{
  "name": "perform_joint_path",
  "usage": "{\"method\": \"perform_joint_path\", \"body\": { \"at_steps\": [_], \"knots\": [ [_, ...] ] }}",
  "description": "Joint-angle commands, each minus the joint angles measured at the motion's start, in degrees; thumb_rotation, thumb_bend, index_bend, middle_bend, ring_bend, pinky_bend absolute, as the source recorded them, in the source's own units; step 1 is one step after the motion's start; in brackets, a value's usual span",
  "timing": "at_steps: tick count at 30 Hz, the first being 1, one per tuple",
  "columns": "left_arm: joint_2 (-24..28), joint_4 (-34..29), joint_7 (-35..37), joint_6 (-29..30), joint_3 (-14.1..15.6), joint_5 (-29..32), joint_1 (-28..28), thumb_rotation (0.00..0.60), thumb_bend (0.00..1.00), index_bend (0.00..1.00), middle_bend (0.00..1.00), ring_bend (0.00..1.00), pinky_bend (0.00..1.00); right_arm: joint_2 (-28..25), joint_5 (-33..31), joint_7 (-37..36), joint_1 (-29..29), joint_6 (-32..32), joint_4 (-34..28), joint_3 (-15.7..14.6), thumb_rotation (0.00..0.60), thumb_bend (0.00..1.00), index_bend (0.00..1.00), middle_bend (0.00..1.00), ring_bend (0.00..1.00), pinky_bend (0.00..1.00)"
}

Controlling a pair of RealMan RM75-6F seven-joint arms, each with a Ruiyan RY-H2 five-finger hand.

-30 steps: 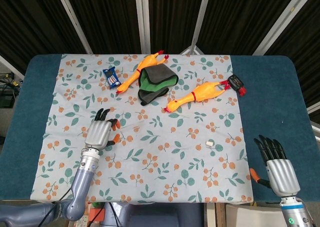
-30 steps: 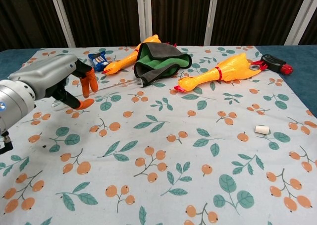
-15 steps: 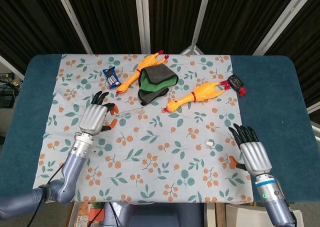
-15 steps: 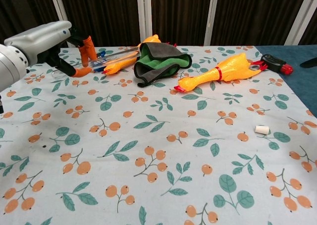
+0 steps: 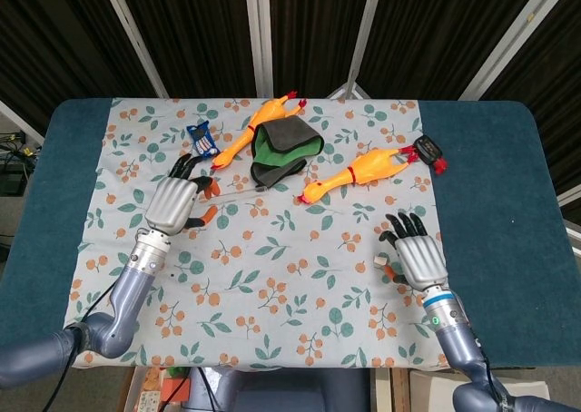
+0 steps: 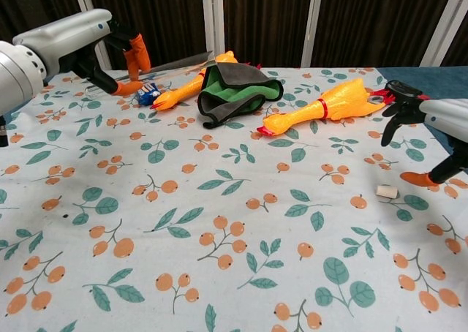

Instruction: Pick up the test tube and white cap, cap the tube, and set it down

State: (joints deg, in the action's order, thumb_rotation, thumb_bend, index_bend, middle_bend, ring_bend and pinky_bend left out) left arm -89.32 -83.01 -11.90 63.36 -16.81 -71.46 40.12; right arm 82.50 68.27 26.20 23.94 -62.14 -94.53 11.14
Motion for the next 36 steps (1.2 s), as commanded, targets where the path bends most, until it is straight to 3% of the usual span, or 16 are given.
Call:
{"method": "perform_joint_path", "body": {
  "at_steps": [1,14,36],
  "knots": [
    [0.42,0.11,1.25,-0.25,0.06,-0.66,0.45,0.600,0.75,0.60,0.64,0.10,0.00,2.04,-1.84,2.23,0.68,-0.56,0.26,-0.30,0.600,0.36,0.36,0.12,0.00,0.00],
    [1.24,0.43,3.29,-0.50,0.65,-0.80,0.88,0.600,0.75,0.61,0.64,0.10,0.00,9.46,-5.77,6.04,1.80,-3.74,6.73,-1.30,0.600,0.36,0.43,0.16,0.00,0.00],
    [1.11,0.80,4.01,0.20,1.27,-0.63,1.21,0.600,0.75,0.61,0.64,0.10,0.00,12.38,-8.48,5.82,2.05,-5.43,9.73,-1.23,0.600,0.36,0.46,0.18,0.00,0.00]
  ]
}}
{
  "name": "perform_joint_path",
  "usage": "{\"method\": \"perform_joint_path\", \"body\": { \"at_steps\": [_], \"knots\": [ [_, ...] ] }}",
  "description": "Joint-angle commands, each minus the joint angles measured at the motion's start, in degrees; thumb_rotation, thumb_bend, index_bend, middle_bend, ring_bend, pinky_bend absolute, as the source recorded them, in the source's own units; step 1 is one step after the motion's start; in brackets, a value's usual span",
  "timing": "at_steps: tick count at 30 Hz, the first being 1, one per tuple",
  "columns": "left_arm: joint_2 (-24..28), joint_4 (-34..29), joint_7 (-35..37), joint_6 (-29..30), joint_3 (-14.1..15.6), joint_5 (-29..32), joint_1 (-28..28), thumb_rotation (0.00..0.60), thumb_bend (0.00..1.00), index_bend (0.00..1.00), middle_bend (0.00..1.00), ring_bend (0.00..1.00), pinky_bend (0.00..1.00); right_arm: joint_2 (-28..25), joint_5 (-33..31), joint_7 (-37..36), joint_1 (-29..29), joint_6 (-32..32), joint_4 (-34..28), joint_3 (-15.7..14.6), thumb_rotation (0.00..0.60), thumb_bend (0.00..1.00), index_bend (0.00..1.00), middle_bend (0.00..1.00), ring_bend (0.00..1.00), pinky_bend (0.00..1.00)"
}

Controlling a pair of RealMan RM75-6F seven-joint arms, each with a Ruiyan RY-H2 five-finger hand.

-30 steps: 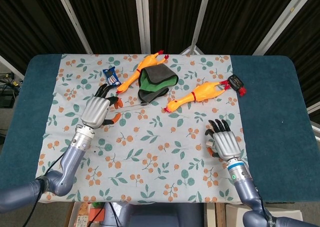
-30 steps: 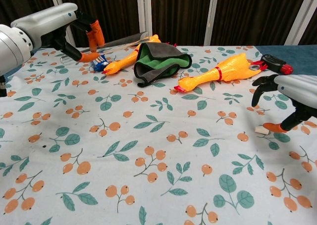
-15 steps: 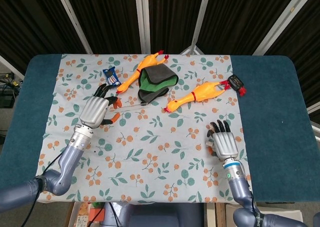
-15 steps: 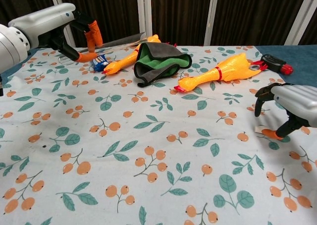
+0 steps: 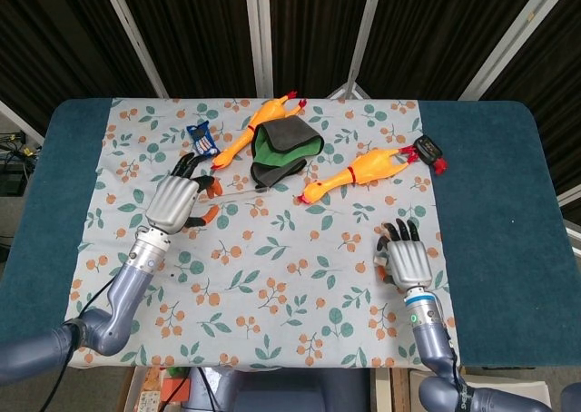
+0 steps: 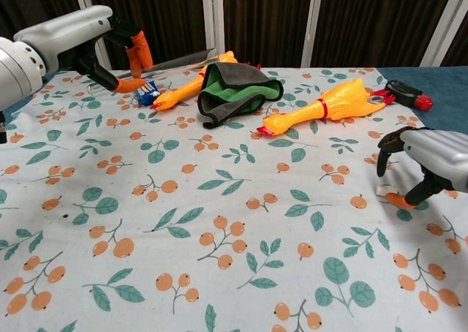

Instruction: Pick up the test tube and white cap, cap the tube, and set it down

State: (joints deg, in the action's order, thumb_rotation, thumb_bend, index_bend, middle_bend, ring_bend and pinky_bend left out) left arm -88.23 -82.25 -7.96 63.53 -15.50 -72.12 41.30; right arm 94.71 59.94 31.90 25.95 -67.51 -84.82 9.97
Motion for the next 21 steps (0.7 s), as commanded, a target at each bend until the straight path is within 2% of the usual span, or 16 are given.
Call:
{"method": "perform_joint_path", "body": {
  "at_steps": [1,21],
  "knots": [
    [0.02,0.05,0.11,0.05,-0.03,0.05,0.04,0.600,0.75,0.61,0.64,0.10,0.00,0.33,-0.24,0.20,0.09,-0.07,0.15,-0.11,0.600,0.36,0.46,0.18,0.00,0.00],
    [-0.13,0.32,-0.12,0.21,0.42,-0.07,0.44,0.600,0.75,0.61,0.64,0.10,0.00,1.48,-3.01,0.91,0.76,0.26,2.96,0.47,0.600,0.36,0.49,0.20,0.01,0.00]
  ]
}}
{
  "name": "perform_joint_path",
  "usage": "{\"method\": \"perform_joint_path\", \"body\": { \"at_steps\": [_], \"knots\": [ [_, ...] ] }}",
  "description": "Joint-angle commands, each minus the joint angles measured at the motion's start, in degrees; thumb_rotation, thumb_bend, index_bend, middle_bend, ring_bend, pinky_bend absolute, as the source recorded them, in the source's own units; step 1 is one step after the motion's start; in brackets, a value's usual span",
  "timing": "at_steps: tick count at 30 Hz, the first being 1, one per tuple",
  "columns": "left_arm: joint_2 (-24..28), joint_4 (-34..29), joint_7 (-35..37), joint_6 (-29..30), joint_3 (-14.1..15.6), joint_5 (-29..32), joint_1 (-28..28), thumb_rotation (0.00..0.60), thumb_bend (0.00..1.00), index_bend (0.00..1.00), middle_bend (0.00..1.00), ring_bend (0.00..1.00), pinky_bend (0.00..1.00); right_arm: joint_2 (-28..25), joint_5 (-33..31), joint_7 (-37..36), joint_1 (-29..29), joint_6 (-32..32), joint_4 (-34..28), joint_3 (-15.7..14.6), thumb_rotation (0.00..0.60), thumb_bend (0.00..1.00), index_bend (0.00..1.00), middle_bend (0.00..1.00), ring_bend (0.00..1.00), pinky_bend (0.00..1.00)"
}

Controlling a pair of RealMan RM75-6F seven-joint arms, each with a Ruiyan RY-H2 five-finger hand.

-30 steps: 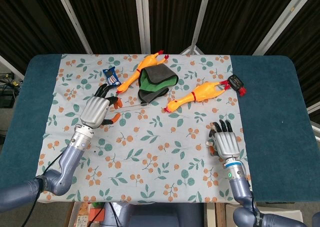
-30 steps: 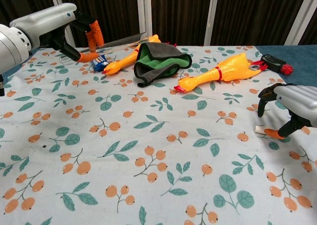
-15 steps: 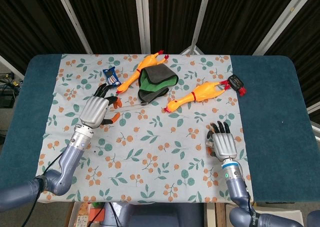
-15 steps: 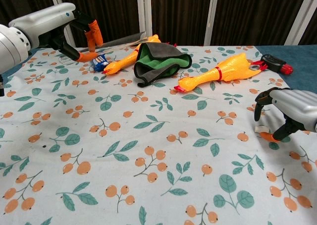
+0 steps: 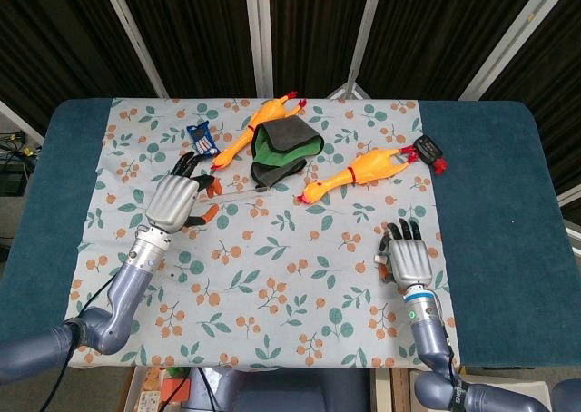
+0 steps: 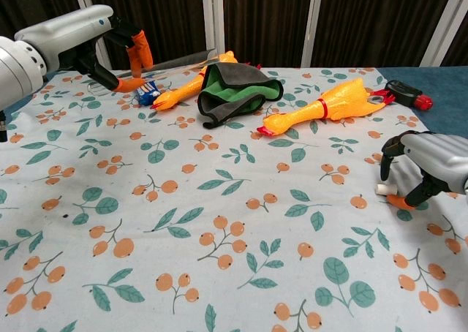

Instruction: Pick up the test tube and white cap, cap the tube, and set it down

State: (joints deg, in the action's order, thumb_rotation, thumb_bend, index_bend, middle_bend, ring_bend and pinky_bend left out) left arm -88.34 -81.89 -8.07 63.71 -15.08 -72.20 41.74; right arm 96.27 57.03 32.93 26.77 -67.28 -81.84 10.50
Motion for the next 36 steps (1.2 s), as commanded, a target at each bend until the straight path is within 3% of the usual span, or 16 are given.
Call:
{"method": "perform_joint_path", "body": {
  "at_steps": [1,17,27,36],
  "knots": [
    [-0.03,-0.07,-0.02,0.07,0.02,0.01,0.01,0.600,0.75,0.61,0.64,0.10,0.00,-0.12,-0.14,-0.23,-0.09,0.04,-0.04,-0.09,0.600,0.36,0.49,0.20,0.01,0.00],
    [0.10,-0.45,-0.15,0.35,0.19,0.10,0.03,0.600,0.75,0.61,0.64,0.10,0.00,-0.27,0.20,-1.11,0.09,0.31,0.75,-0.53,0.600,0.36,0.57,0.24,0.03,0.00],
    [-1.38,0.58,0.20,-0.99,0.09,0.10,1.32,0.600,0.75,0.62,0.65,0.11,0.00,-1.96,2.17,-2.51,0.78,-0.06,-0.81,0.42,0.600,0.36,0.58,0.24,0.03,0.00],
    [-7.95,13.29,12.53,-3.39,1.34,-8.61,6.76,0.600,0.75,0.64,0.65,0.12,0.00,-6.52,4.69,-4.05,2.62,-0.62,-4.10,3.61,0.600,0.36,0.58,0.24,0.03,0.00]
  ]
}}
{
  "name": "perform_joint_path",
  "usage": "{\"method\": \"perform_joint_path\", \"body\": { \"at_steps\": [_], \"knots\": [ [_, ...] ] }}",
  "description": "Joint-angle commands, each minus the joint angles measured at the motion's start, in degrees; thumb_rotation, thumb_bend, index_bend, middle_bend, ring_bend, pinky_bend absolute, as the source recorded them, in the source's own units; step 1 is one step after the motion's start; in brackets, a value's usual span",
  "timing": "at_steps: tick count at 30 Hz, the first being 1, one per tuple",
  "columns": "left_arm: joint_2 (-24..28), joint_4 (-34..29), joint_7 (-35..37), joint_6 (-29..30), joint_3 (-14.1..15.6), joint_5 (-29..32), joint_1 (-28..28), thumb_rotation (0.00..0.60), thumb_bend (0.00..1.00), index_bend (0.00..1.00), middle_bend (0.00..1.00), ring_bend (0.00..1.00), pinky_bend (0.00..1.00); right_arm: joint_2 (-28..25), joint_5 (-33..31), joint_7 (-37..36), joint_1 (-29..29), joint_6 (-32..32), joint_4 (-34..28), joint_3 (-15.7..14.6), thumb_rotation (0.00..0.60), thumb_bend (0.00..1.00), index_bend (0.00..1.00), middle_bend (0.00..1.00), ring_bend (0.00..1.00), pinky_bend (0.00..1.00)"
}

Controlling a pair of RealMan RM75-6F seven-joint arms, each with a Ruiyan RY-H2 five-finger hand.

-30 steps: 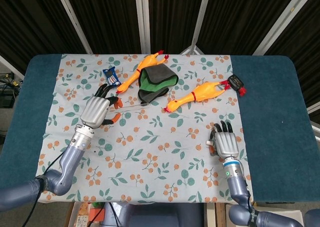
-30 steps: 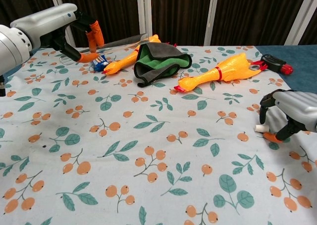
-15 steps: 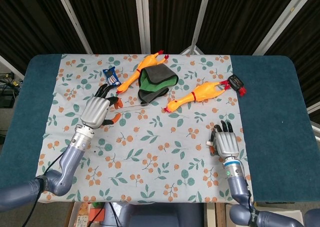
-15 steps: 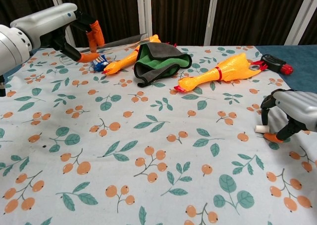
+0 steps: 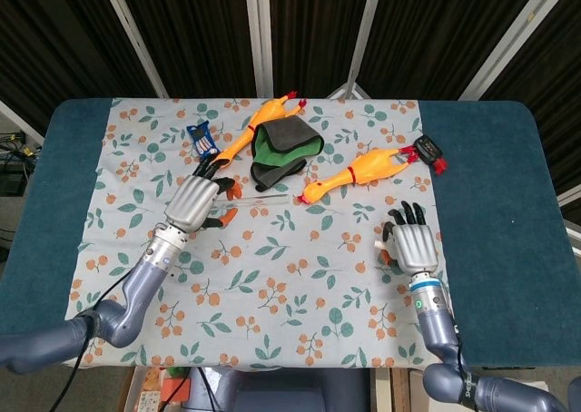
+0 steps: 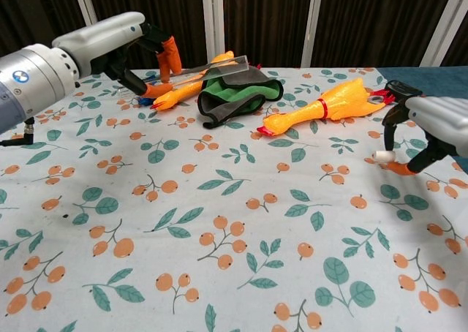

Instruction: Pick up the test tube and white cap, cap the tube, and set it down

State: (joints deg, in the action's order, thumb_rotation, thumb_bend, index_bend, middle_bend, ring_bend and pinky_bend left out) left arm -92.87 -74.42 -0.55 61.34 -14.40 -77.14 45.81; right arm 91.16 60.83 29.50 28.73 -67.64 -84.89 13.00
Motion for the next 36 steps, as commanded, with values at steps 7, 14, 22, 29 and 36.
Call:
{"method": "perform_joint_path", "body": {
  "at_steps": [7,14,22,29,36],
  "knots": [
    [-8.28,16.09,12.39,0.94,2.19,-9.45,5.93,0.600,0.75,0.64,0.65,0.12,0.00,-5.24,2.83,-2.13,2.29,-0.52,-2.86,3.73,0.600,0.36,0.58,0.25,0.03,0.00],
    [-13.44,20.57,17.73,6.61,0.98,-9.48,5.57,0.600,0.75,0.64,0.65,0.12,0.00,-7.16,8.50,-3.20,4.47,-1.95,-1.86,4.51,0.600,0.36,0.58,0.25,0.04,0.00],
    [-19.78,25.30,21.24,10.12,-1.17,-6.97,5.10,0.600,0.76,0.64,0.65,0.12,0.00,-7.66,12.54,-2.91,6.60,-3.29,-0.44,4.81,0.600,0.36,0.58,0.25,0.04,0.00],
    [-21.86,25.90,21.14,9.53,-2.18,-5.11,5.30,0.600,0.75,0.64,0.65,0.12,0.00,-7.75,16.55,-1.85,8.92,-4.77,2.68,5.22,0.600,0.36,0.58,0.25,0.04,0.00],
    [-22.25,25.61,20.36,8.54,-2.70,-4.21,5.74,0.600,0.75,0.64,0.65,0.12,0.00,-7.61,20.67,-1.46,11.57,-5.49,5.79,5.19,0.600,0.36,0.58,0.25,0.04,0.00]
  ]
}}
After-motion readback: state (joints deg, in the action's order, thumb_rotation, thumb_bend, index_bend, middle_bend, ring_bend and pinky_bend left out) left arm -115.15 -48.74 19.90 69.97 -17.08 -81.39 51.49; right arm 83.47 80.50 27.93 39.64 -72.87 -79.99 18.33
